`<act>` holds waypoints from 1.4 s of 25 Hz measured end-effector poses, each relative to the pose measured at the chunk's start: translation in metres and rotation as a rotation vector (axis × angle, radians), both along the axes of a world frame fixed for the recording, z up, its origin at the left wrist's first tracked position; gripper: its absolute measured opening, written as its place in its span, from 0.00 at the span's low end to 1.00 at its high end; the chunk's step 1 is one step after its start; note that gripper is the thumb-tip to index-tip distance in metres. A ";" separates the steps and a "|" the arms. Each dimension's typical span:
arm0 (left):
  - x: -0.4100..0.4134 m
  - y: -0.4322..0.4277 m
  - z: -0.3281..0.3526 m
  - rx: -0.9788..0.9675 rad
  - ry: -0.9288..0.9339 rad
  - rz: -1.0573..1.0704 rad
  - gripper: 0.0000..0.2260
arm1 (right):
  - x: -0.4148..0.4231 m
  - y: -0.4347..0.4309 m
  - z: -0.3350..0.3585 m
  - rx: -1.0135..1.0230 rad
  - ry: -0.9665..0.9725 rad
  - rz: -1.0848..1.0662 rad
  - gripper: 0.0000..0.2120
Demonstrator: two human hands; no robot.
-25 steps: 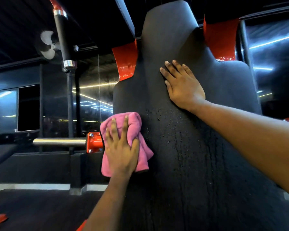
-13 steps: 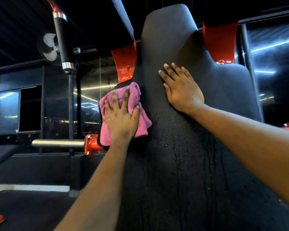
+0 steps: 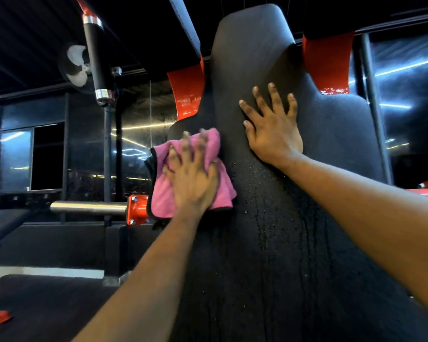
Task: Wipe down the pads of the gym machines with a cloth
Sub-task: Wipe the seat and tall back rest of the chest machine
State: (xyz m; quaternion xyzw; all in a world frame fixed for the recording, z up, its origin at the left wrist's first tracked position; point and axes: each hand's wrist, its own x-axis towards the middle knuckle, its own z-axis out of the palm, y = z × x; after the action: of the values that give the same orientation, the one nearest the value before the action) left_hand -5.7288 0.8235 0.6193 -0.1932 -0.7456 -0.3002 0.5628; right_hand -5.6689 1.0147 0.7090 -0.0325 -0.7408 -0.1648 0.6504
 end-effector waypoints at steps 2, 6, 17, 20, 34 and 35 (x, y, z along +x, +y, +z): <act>0.002 0.017 -0.012 -0.030 -0.042 0.074 0.30 | 0.002 0.000 -0.001 -0.048 0.001 -0.009 0.25; 0.012 0.008 -0.086 -0.167 0.029 0.072 0.30 | 0.007 0.000 0.000 -0.044 -0.017 0.003 0.25; 0.002 0.027 0.002 -0.163 0.108 0.072 0.27 | 0.003 0.003 0.001 -0.040 -0.025 0.023 0.25; 0.002 0.015 -0.051 -0.233 0.111 0.087 0.28 | 0.005 0.005 0.000 -0.043 -0.017 0.035 0.25; -0.045 -0.020 0.066 0.351 -0.097 -0.105 0.28 | 0.000 0.007 0.000 -0.031 0.020 0.047 0.25; -0.040 -0.018 0.054 0.371 -0.118 -0.106 0.31 | 0.000 0.007 -0.001 -0.033 0.022 0.048 0.25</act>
State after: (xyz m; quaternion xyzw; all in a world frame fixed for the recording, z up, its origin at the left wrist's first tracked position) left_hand -5.7692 0.8059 0.6733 -0.1072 -0.6980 -0.4721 0.5276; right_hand -5.6688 1.0213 0.7084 -0.0273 -0.7368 -0.1368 0.6615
